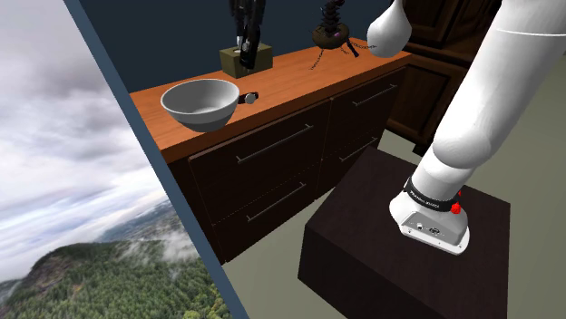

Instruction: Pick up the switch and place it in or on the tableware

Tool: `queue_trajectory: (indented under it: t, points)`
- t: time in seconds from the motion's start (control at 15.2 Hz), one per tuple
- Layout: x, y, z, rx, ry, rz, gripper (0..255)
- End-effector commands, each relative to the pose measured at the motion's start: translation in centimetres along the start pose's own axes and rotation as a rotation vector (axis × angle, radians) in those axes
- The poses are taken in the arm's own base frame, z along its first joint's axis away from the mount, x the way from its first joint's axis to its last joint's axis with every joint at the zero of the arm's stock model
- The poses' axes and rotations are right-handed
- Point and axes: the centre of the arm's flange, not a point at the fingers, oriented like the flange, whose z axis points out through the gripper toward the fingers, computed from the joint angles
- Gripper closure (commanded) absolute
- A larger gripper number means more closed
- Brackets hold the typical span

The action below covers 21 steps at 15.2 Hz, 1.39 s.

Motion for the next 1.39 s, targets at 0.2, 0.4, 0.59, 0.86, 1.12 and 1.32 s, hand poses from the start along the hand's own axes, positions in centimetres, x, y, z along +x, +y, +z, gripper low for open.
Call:
queue_trajectory:
  t: [0.2,0.4,0.59,0.86,1.12,1.32]
  points:
    - [-6.1,2.4,0.1,0.0,0.0,0.002,255]
    - [-9.8,3.9,0.3,0.0,0.0,0.002,255]
    - [-13.5,5.3,0.4,0.0,0.0,0.002,255]
    - [-15.6,6.2,1.5,0.0,0.0,0.002,255]
    - [-15.4,6.3,3.6,0.0,0.0,0.002,255]
    - [-15.3,6.3,5.2,0.0,0.0,0.002,255]
